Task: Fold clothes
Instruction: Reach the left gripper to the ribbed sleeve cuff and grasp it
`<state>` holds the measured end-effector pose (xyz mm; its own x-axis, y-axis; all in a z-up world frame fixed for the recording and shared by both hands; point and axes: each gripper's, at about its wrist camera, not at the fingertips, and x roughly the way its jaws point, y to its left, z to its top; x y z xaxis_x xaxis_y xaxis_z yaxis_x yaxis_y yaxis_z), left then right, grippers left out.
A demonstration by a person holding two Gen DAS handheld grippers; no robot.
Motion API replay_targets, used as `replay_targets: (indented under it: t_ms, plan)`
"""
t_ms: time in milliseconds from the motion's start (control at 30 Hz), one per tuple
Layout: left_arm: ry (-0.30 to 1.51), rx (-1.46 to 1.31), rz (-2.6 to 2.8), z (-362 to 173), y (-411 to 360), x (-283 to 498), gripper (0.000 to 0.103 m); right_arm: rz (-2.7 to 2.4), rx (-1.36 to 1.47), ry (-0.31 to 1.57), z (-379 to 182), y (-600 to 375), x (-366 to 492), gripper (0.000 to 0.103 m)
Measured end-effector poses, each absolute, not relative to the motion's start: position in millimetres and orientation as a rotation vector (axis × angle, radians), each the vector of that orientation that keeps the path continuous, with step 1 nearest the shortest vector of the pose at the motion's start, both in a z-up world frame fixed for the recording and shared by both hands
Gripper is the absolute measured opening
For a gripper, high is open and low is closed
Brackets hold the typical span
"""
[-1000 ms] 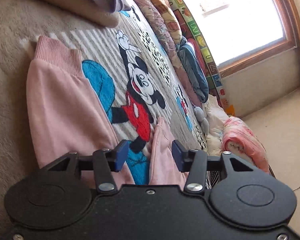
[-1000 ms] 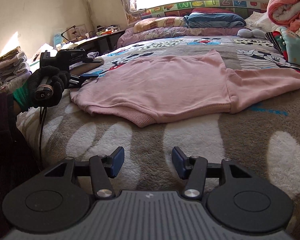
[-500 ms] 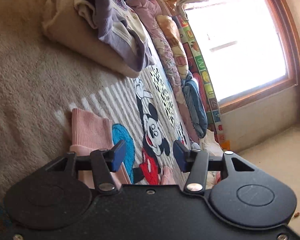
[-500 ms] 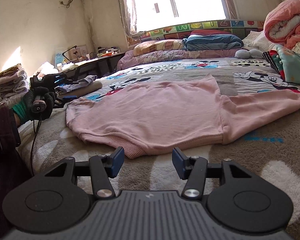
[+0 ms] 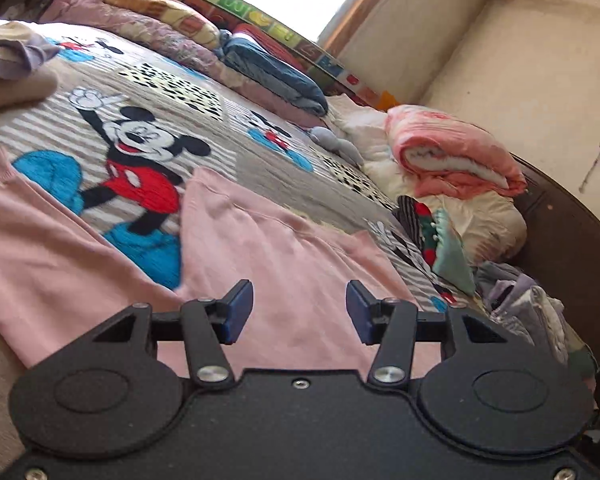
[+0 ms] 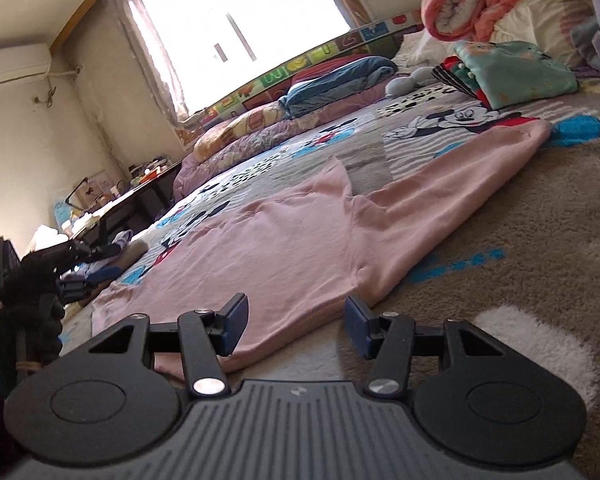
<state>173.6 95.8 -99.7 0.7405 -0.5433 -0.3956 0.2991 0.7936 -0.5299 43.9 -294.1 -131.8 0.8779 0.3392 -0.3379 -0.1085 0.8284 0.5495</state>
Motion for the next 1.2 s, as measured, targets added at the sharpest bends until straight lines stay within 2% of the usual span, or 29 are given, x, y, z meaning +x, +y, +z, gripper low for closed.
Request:
replay_targets:
  t_ms: [133,200,267,400,567,600,767,1033,1100,1200]
  plan:
    - [0.67,-0.445,-0.38,-127.0,71.0,141.5,0.047,0.168,0.775,0.432,-142.3,-333.3,46.5,0.059]
    - [0.654,-0.419,-0.303,-135.1,64.8,121.7,0.035,0.147,0.869,0.42,-148.0,-348.7,45.4,0.06]
    - [0.618,-0.305,-0.271,-125.1,48.2,103.1,0.035,0.146,0.937,0.408,-151.5,-359.4,46.0,0.06]
    - [0.535,-0.188,-0.275,-117.0,14.1,80.9,0.035,0.155,1.009,0.371,-152.7,-374.8,52.7,0.066]
    - [0.558,0.115,-0.183,-138.0,-30.0,62.0,0.036,0.143,1.031,0.354,-152.2,-398.8,73.0,0.067]
    - [0.544,0.145,-0.181,-134.5,-35.8,58.2,0.039,0.141,1.039,0.349,-152.5,-405.7,76.5,0.067]
    - [0.414,0.18,-0.2,-125.5,-59.5,66.0,0.04,0.108,1.135,0.349,-166.8,-437.3,87.9,0.069]
    - [0.437,0.301,-0.262,-125.3,-101.4,64.7,0.04,0.12,1.191,0.336,-172.2,-445.3,81.9,0.069]
    - [0.446,0.33,-0.28,-123.8,-111.0,62.4,0.041,0.113,1.231,0.323,-175.6,-452.9,77.7,0.069]
    - [0.451,0.382,-0.313,-121.2,-128.8,60.8,0.051,0.11,1.284,0.3,-179.8,-461.4,76.5,0.069]
